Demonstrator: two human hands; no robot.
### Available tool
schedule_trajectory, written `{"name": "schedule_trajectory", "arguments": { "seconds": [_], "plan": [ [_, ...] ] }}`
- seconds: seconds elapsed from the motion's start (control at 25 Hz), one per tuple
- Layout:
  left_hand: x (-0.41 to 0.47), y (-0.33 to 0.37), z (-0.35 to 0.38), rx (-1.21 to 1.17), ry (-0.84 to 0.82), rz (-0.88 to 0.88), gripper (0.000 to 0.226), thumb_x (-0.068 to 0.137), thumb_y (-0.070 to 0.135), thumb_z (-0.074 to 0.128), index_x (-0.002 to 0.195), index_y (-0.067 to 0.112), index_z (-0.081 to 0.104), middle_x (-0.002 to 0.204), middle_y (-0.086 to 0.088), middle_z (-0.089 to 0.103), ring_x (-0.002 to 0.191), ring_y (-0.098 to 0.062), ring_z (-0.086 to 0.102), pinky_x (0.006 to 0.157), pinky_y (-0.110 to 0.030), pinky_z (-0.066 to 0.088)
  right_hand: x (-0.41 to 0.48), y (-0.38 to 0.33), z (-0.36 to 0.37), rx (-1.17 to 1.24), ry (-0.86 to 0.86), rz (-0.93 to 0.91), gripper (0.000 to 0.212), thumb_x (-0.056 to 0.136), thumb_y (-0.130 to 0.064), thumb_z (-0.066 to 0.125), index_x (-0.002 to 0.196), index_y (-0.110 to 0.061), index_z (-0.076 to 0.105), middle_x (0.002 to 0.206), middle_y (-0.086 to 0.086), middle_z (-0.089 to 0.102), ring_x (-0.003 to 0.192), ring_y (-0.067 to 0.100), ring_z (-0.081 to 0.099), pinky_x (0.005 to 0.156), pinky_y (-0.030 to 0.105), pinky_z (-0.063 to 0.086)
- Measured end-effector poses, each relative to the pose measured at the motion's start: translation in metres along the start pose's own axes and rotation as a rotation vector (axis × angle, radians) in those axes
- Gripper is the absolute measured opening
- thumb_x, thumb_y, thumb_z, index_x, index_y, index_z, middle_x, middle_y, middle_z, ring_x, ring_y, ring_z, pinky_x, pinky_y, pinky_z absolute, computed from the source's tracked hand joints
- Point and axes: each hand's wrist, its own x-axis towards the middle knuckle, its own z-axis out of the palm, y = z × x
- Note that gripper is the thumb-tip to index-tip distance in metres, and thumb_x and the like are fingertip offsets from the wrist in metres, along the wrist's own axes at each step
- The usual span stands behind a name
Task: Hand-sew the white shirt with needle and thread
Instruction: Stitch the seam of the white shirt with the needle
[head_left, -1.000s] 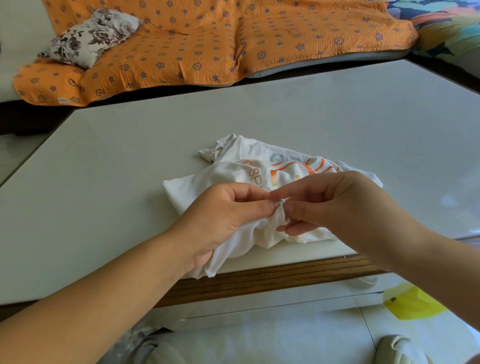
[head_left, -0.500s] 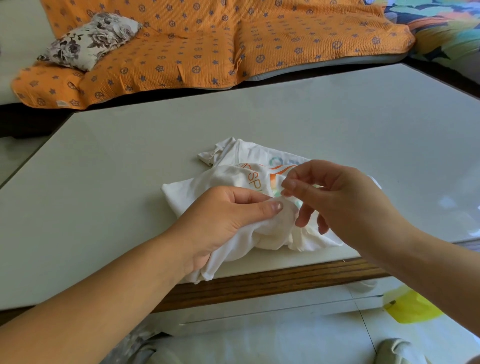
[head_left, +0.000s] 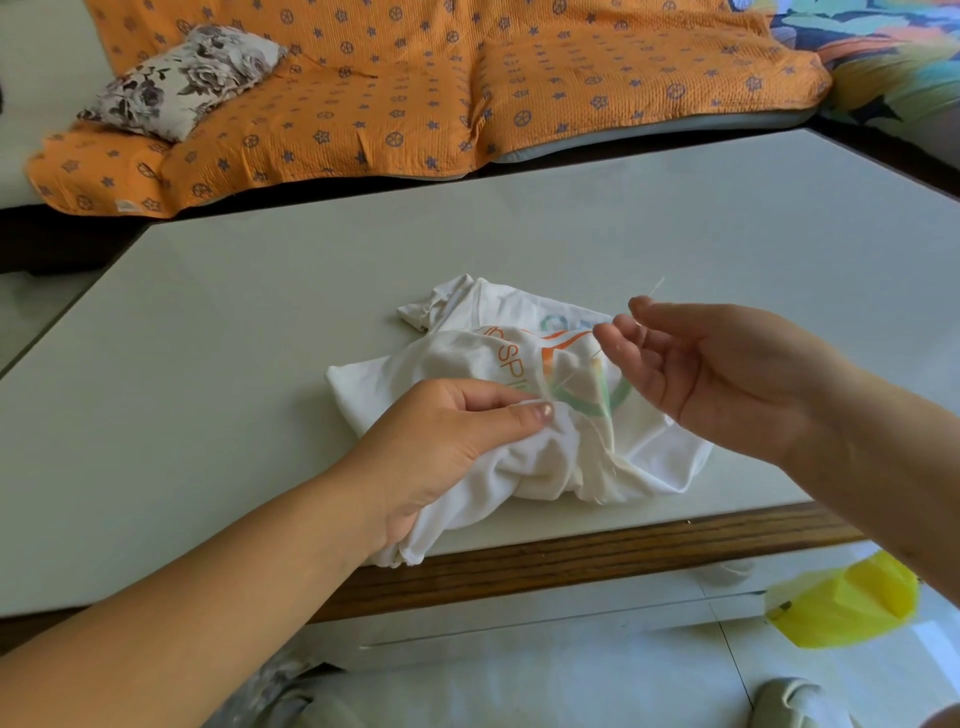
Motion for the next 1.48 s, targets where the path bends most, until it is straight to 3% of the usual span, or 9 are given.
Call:
{"name": "schedule_trajectory", "arguments": {
  "seconds": [0.16, 0.36, 0.44, 0.56, 0.64, 0.8, 0.96, 1.08, 1.48],
  "plan": [
    [-0.001, 0.001, 0.0, 0.023, -0.004, 0.007, 0.014, 0.082, 0.023, 0.073, 0.093, 0.017, 0.079, 0.095, 0.004, 0.078, 0.098, -0.004, 0.07, 0.088, -0.013, 0.046, 0.008, -0.008, -0.006, -0.082, 0.094, -0.181, 0.011, 0.1, -0.004, 0.044, 0.092, -0.005, 0.052, 0.069, 0.012, 0.06, 0.079, 0.03, 0.074, 0.075, 0.041, 0.061],
    [-0.002, 0.001, -0.002, 0.039, 0.002, 0.012, 0.016, 0.078, 0.025, 0.074, 0.091, 0.018, 0.079, 0.095, 0.005, 0.078, 0.097, -0.003, 0.07, 0.084, -0.011, 0.046, 0.017, -0.02, -0.018, -0.609, 0.357, -0.532, 0.012, 0.099, -0.017, 0.051, 0.089, -0.019, 0.057, 0.073, 0.0, 0.07, 0.089, 0.017, 0.073, 0.095, 0.044, 0.052],
    [-0.003, 0.001, -0.003, 0.05, 0.001, 0.011, 0.013, 0.081, 0.024, 0.074, 0.091, 0.017, 0.079, 0.095, 0.005, 0.078, 0.096, -0.002, 0.07, 0.081, -0.008, 0.047, 0.019, -0.022, -0.023, -0.826, 0.427, -0.648, 0.009, 0.098, -0.024, 0.053, 0.09, -0.024, 0.057, 0.077, -0.004, 0.072, 0.084, 0.013, 0.071, 0.093, 0.044, 0.052],
    [-0.003, 0.002, -0.002, 0.071, -0.008, 0.004, 0.012, 0.082, 0.023, 0.073, 0.091, 0.017, 0.079, 0.094, 0.006, 0.078, 0.096, -0.001, 0.07, 0.083, -0.009, 0.047, 0.02, -0.021, -0.024, -0.996, 0.456, -0.749, 0.006, 0.097, -0.026, 0.053, 0.096, -0.022, 0.057, 0.076, -0.01, 0.07, 0.082, 0.032, 0.064, 0.078, 0.03, 0.052],
    [-0.002, 0.003, -0.002, 0.087, -0.015, 0.0, 0.012, 0.081, 0.024, 0.073, 0.09, 0.018, 0.079, 0.093, 0.006, 0.078, 0.096, -0.001, 0.07, 0.087, -0.013, 0.046, 0.02, -0.019, -0.025, -1.094, 0.441, -0.77, 0.007, 0.098, -0.026, 0.052, 0.098, -0.021, 0.056, 0.077, -0.012, 0.069, 0.083, 0.027, 0.065, 0.063, 0.016, 0.045],
    [-0.003, 0.003, -0.002, 0.098, -0.019, 0.024, 0.021, 0.071, 0.033, 0.074, 0.086, 0.018, 0.08, 0.092, 0.005, 0.078, 0.095, -0.004, 0.071, 0.088, -0.016, 0.047, 0.014, -0.015, -0.019, -1.161, 0.403, -0.726, 0.007, 0.098, -0.023, 0.052, 0.093, -0.02, 0.057, 0.076, -0.007, 0.071, 0.078, 0.016, 0.068, 0.067, 0.027, 0.05],
    [-0.005, 0.003, -0.001, 0.069, -0.007, 0.086, 0.024, 0.07, 0.034, 0.073, 0.087, 0.019, 0.079, 0.091, 0.005, 0.078, 0.091, -0.004, 0.071, 0.078, -0.01, 0.05, -0.018, 0.011, 0.002, -1.135, 0.0, -0.364, 0.008, 0.095, -0.015, 0.056, 0.09, -0.012, 0.06, 0.073, -0.007, 0.073, 0.041, 0.011, 0.059, 0.039, 0.021, 0.043],
    [-0.006, 0.003, -0.001, 0.077, -0.012, 0.104, 0.023, 0.07, 0.035, 0.073, 0.087, 0.02, 0.079, 0.09, 0.004, 0.078, 0.089, -0.004, 0.071, 0.076, -0.012, 0.05, -0.033, 0.033, 0.007, -1.117, -0.159, -0.296, 0.008, 0.095, -0.014, 0.058, 0.087, -0.011, 0.06, 0.068, -0.001, 0.067, 0.051, 0.019, 0.068, 0.047, 0.026, 0.051],
    [-0.008, 0.005, -0.006, 0.028, 0.053, 0.119, 0.007, 0.082, 0.019, 0.072, 0.087, 0.018, 0.077, 0.088, 0.001, 0.078, 0.088, -0.006, 0.071, 0.077, -0.014, 0.051, -0.03, 0.034, -0.002, -1.11, -0.087, -0.49, 0.011, 0.092, -0.009, 0.06, 0.082, -0.014, 0.063, 0.062, 0.004, 0.07, 0.054, 0.014, 0.066, 0.063, 0.018, 0.052]
  ]
}}
